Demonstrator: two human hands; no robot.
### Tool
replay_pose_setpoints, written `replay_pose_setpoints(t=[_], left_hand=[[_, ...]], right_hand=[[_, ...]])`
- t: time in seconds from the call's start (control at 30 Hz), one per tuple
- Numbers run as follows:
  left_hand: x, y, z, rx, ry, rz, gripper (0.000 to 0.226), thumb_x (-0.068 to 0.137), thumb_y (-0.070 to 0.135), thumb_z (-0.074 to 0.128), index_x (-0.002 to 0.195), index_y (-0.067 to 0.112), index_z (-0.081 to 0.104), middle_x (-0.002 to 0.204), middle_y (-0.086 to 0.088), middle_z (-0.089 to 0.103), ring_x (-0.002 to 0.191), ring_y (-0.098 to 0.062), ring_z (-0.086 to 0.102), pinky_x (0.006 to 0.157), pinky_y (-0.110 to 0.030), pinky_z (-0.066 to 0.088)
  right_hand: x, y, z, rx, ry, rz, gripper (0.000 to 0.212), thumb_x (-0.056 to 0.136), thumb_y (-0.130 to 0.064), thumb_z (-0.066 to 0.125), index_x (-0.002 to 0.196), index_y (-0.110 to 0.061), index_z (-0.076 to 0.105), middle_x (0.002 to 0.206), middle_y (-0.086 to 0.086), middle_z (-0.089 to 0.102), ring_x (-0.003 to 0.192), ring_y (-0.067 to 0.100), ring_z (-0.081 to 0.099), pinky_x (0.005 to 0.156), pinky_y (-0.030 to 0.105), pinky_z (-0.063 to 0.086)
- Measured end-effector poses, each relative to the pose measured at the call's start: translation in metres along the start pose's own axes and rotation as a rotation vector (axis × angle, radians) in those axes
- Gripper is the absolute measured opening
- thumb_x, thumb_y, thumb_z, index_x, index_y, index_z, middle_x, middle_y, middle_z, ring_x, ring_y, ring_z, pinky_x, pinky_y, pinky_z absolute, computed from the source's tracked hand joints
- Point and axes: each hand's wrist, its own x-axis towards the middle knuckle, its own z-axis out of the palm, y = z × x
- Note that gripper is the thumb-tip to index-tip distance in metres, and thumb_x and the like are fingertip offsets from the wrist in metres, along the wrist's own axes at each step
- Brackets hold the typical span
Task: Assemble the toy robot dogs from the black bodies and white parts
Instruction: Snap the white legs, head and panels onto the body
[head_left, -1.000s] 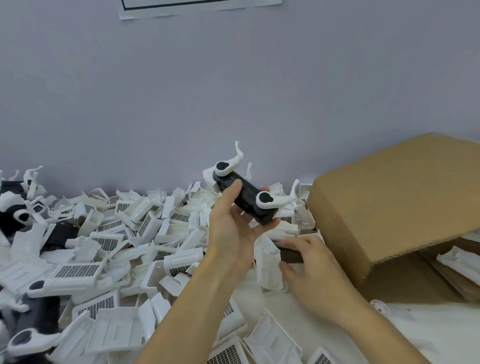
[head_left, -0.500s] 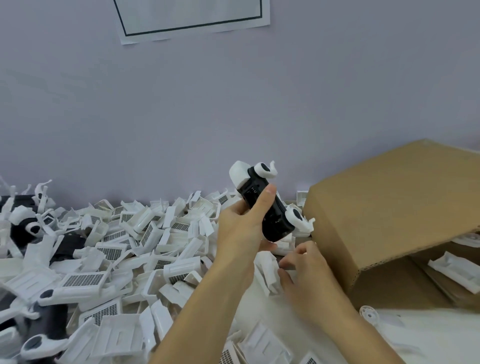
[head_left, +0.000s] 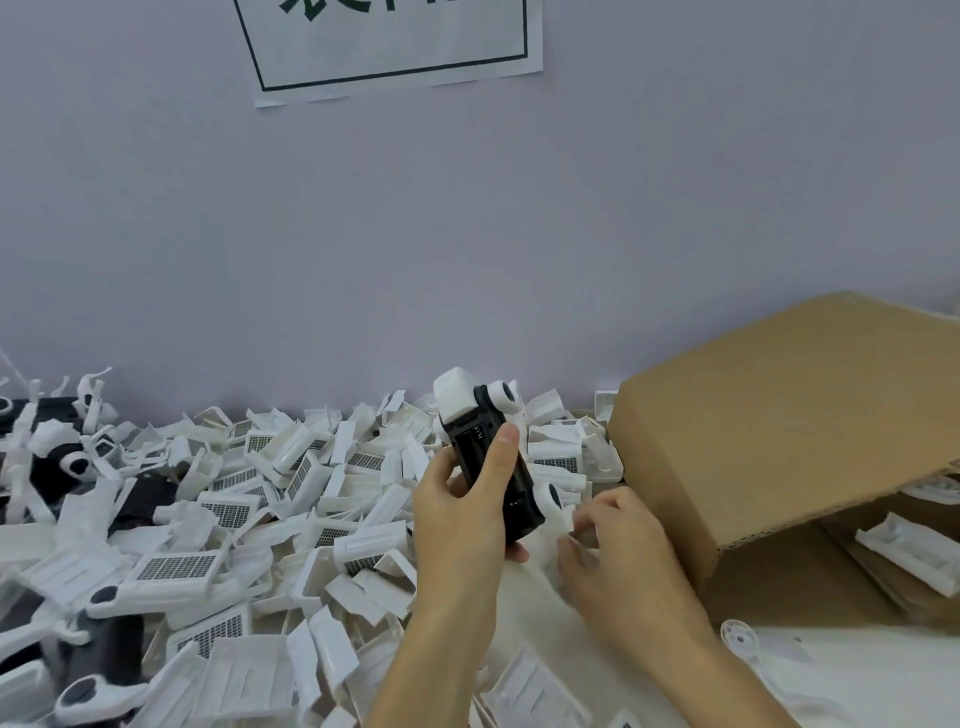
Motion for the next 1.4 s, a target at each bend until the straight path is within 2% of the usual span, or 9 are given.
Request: replay_pose_setpoints(t=[0.17, 0.33, 0.47, 0.67, 0.8, 1.0, 1.17, 1.3, 1.4], left_hand=[[0.012, -0.002, 0.0, -0.037, -0.017, -0.017, 0.035, 0.084, 0.051, 0.074, 0.092, 0.018, 0.071, 0.073, -0.003, 0.066, 0.06, -0.018, 0.059, 0.039, -0.026, 0.04], [0.022, -0.003, 0.002, -0.06, -0.041, 0.016, 0.035, 0.086, 0.049, 0.073, 0.092, 0.014, 0.07, 0.073, -0.006, 0.064, 0.058, -0.017, 0.058, 0.041, -0.026, 0.043], [0.026, -0.004, 0.0, -0.076, -0.044, 0.002, 0.035, 0.088, 0.049, 0.072, 0.096, 0.014, 0.069, 0.072, -0.002, 0.065, 0.058, -0.016, 0.059, 0.042, -0.026, 0.044], [0.029, -0.002, -0.004, -0.103, -0.021, -0.037, 0.032, 0.09, 0.048, 0.07, 0.098, 0.017, 0.068, 0.065, 0.005, 0.064, 0.053, -0.01, 0.058, 0.041, -0.024, 0.043], [0.03, -0.001, -0.006, -0.112, -0.015, -0.058, 0.032, 0.092, 0.046, 0.068, 0.1, 0.016, 0.066, 0.063, 0.007, 0.062, 0.052, -0.01, 0.056, 0.04, -0.024, 0.041], [0.028, -0.002, -0.002, -0.077, -0.042, -0.071, 0.032, 0.092, 0.047, 0.067, 0.102, 0.017, 0.067, 0.073, -0.002, 0.067, 0.061, -0.017, 0.06, 0.041, -0.023, 0.042], [0.028, -0.006, 0.0, -0.061, -0.039, -0.06, 0.032, 0.092, 0.051, 0.065, 0.099, 0.02, 0.068, 0.077, -0.002, 0.067, 0.067, -0.019, 0.061, 0.043, -0.025, 0.043], [0.03, -0.004, 0.001, -0.116, -0.003, -0.076, 0.031, 0.09, 0.052, 0.067, 0.095, 0.021, 0.07, 0.075, -0.003, 0.067, 0.063, -0.018, 0.059, 0.042, -0.027, 0.042], [0.033, -0.002, -0.002, -0.138, 0.014, -0.074, 0.034, 0.091, 0.05, 0.066, 0.102, 0.018, 0.069, 0.075, -0.001, 0.067, 0.059, -0.015, 0.059, 0.041, -0.027, 0.042]], right_hand=[[-0.003, -0.002, -0.004, 0.056, 0.096, -0.027, 0.015, 0.095, -0.016, 0.06, 0.091, -0.028, 0.054, 0.089, -0.014, 0.06, 0.086, 0.01, 0.057, 0.075, 0.035, 0.05], [0.001, 0.003, -0.002, 0.105, 0.131, -0.009, 0.023, 0.093, -0.009, 0.065, 0.111, -0.024, 0.065, 0.095, -0.021, 0.057, 0.089, -0.004, 0.056, 0.072, 0.006, 0.042], [0.01, 0.002, -0.003, 0.069, 0.123, 0.021, 0.017, 0.094, -0.011, 0.063, 0.095, -0.024, 0.073, 0.088, -0.015, 0.056, 0.083, -0.003, 0.056, 0.069, 0.006, 0.041], [0.018, -0.006, -0.01, 0.206, -0.006, 0.164, 0.019, 0.105, -0.019, 0.046, 0.096, -0.032, 0.056, 0.085, 0.0, 0.068, 0.059, 0.006, 0.066, 0.046, 0.014, 0.043], [0.004, -0.006, -0.005, 0.271, -0.038, 0.167, 0.028, 0.106, -0.02, 0.042, 0.116, -0.039, 0.059, 0.087, -0.009, 0.069, 0.067, 0.004, 0.061, 0.059, 0.018, 0.046], [-0.009, -0.012, -0.006, 0.313, -0.132, 0.098, 0.018, 0.102, -0.045, 0.042, 0.115, -0.057, 0.046, 0.108, -0.048, 0.054, 0.105, -0.028, 0.045, 0.077, -0.004, 0.035], [-0.01, -0.007, -0.012, 0.085, 0.06, -0.002, 0.041, 0.099, -0.049, 0.031, 0.139, -0.047, 0.041, 0.125, -0.023, 0.053, 0.115, -0.003, 0.05, 0.103, 0.032, 0.042], [-0.009, -0.009, -0.014, 0.265, 0.216, -0.014, 0.019, 0.095, -0.041, 0.042, 0.111, -0.047, 0.049, 0.103, -0.017, 0.064, 0.098, 0.002, 0.06, 0.082, 0.031, 0.047], [-0.007, -0.009, -0.016, 0.487, 0.179, 0.074, 0.012, 0.096, -0.034, 0.045, 0.097, -0.04, 0.055, 0.078, -0.009, 0.062, 0.064, 0.018, 0.057, 0.058, 0.029, 0.044]])
